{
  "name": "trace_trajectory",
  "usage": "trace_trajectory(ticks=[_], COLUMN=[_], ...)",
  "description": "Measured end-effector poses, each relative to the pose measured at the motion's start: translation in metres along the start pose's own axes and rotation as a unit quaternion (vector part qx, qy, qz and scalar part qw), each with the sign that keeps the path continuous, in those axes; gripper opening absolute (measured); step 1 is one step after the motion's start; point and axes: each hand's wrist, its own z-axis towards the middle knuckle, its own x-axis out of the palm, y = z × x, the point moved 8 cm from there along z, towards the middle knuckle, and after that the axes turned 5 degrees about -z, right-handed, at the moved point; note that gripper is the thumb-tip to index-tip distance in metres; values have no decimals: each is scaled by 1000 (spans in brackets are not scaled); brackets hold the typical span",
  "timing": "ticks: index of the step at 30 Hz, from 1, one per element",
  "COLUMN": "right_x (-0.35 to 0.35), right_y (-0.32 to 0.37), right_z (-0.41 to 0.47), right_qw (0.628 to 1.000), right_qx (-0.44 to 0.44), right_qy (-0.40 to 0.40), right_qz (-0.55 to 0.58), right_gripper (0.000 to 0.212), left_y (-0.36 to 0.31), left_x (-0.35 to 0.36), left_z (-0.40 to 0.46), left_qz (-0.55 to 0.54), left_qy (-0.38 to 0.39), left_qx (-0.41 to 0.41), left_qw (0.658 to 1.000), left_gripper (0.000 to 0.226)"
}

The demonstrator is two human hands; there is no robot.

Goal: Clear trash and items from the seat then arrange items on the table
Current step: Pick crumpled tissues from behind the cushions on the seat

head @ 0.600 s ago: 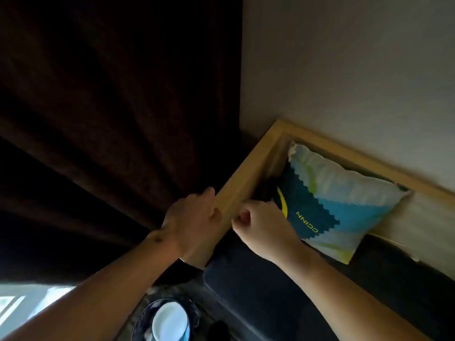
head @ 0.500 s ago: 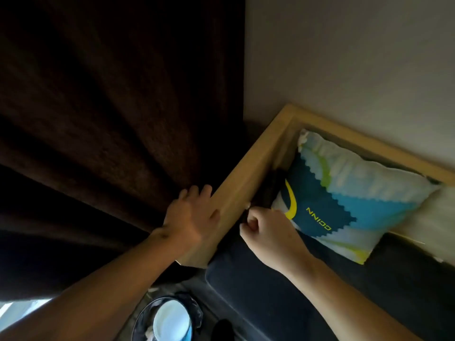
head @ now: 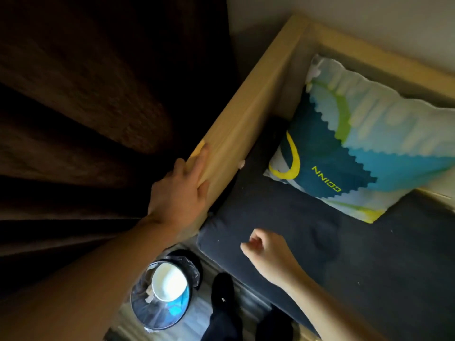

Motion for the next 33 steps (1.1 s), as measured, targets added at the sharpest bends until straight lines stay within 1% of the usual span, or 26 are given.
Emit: trace_trajectory(ticks=[2,3,6,8,9,11,13,15,19,22,24,26,28,30,33], right_x=[-2,-6,-4,6,9,14,11,14,19,23,22,18,16,13,8], right_y=[-8,-8,-2,1,-1,-1,-1,0,4,7,6,3,-1,-6,-13], right_z=[24,38,93,132,150,187,212,235,263,279,285,285,284,289,301], right_qw=[999,999,998,994,989,986,990,993,994,994,993,989,988,988,988], right_qx=[34,47,68,93,112,122,113,111,107,105,101,97,90,86,93], right_qy=[-6,-16,-4,5,2,-7,-4,8,1,-2,-16,-45,-78,-90,-87], right_qz=[7,7,-3,60,92,110,81,43,10,-6,-54,-101,-103,-86,-90], right_gripper=[33,31,21,6,4,23,41,53,66,68,70,67,54,43,34], left_y=[-1,-1,-2,-1,-2,2,1,3,5,6,6,6,7,7,6], left_x=[4,2,2,2,2,4,3,4,4,3,1,2,3,3,5], left_z=[2,1,2,2,3,5,5,7,7,7,8,7,6,5,6], left_qz=[-10,-9,-12,-12,-15,-20,-29,-37,-57,-55,-57,-62,-57,-52,-59], left_qy=[8,-1,10,12,16,25,21,27,46,48,41,36,34,33,31], left_qx=[-10,-15,-24,-22,-20,-20,-17,-24,-37,-39,-42,-41,-44,-51,-48], left_qw=[1000,1000,1000,1000,1000,999,999,999,997,997,997,997,997,997,997], left_gripper=[84,84,84,82,82,78,77,75,74,73,72,73,74,73,72])
